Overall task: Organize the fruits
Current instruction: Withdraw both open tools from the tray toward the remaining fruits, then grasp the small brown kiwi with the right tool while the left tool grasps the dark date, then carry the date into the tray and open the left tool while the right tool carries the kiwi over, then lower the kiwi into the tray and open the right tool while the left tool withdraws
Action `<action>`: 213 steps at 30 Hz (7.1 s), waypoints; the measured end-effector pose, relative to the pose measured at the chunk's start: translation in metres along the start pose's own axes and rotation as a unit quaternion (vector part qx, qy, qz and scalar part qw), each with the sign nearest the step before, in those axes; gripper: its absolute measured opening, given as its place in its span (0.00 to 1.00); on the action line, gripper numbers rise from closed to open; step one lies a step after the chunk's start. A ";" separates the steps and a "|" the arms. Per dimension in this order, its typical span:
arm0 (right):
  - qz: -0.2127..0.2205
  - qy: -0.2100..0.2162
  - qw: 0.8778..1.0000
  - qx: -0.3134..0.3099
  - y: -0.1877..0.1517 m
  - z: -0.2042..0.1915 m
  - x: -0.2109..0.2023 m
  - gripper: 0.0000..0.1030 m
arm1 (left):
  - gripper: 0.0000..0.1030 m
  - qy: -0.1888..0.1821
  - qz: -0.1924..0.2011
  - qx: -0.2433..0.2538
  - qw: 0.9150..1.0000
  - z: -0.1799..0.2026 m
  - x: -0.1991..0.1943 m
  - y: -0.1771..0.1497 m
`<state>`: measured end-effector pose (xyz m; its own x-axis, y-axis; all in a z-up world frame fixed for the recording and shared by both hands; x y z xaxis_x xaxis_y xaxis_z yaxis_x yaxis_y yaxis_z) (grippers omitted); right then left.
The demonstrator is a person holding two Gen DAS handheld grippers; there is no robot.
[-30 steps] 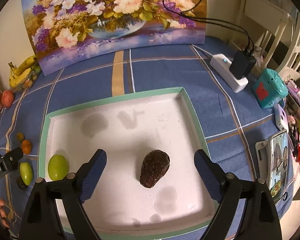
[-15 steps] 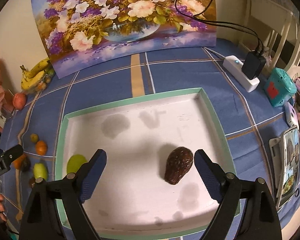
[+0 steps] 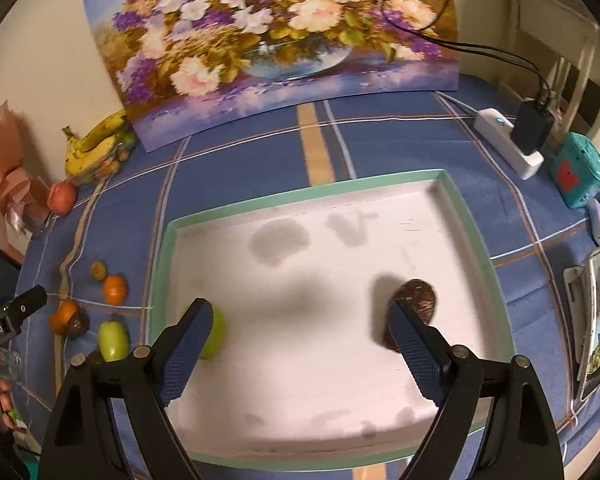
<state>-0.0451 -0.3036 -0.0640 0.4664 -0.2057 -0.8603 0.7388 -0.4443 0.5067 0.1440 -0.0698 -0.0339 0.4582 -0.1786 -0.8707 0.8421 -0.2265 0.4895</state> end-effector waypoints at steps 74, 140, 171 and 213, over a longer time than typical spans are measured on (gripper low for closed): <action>-0.109 0.082 0.961 -0.241 -0.046 -0.181 0.063 0.31 | 0.78 -0.064 -0.162 -0.100 0.980 -0.053 0.095 -0.042; 0.003 -0.020 1.000 -0.007 -0.010 0.036 -0.047 0.24 | 0.57 -0.186 -0.053 0.047 0.980 0.111 -0.046 -0.046; -0.127 -0.010 0.992 0.022 -0.064 0.062 0.016 0.25 | 0.57 -0.115 -0.151 0.186 0.964 0.176 0.012 -0.143; -0.092 -0.031 0.995 -0.011 -0.044 0.041 -0.009 0.25 | 0.58 -0.127 -0.124 0.145 0.973 0.156 -0.002 -0.108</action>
<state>-0.1024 -0.3181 -0.0808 0.2915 -0.1752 -0.9404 0.8198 -0.4608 0.3400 0.0074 -0.1942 -0.0774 0.1353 -0.3061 -0.9423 0.7849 -0.5474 0.2905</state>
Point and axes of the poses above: each gripper's, at about its wrist camera, not at the fingertips, and x roughly the way its jaws point, z to its right, y to its top, the point moved 7 cm from there along x, roughly the way its jaws point, and after that the axes turned 13 degrees about -x, right-handed, at the moved point
